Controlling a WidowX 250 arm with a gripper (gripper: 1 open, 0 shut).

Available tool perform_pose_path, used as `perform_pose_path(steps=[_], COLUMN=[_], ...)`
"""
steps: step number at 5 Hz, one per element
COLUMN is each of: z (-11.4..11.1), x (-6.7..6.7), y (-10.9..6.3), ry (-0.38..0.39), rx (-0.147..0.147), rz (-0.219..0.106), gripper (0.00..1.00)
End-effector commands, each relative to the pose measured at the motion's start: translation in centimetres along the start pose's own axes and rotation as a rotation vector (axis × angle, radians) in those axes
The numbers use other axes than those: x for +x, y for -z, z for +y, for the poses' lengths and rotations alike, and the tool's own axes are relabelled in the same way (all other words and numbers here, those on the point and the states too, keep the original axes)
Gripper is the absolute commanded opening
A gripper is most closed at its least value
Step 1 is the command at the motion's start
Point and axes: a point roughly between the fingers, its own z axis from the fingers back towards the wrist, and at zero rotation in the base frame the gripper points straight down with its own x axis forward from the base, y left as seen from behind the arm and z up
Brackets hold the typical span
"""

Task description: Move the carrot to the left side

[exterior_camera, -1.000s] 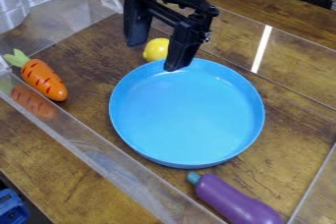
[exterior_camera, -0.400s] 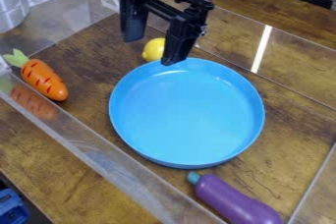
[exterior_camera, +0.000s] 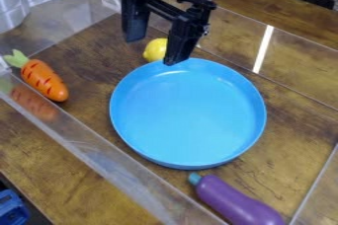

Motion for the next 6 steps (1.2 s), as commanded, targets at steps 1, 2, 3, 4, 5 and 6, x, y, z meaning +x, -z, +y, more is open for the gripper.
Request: perform_pose_path(steps=[1,2,3,4,5,6], z=[-0.55,-0.73,-0.61,-0.47,-0.33,-0.16], x=[0.23,0.07,0.21,0.33,0.38,0.34], y=[-1.01,-1.03,-0.84,-0.66,-0.52,-0.58], ry=[0.013,0.015,0.019,0.023,0.025,0.033], rx=[0.009,0.008,0.005,0.003,0.0,-0.005], rz=[-0.039,-0.04,-0.04,-0.041,-0.042,-0.047], gripper=[1.0,1.0,1.0,1.0,1.0,1.0])
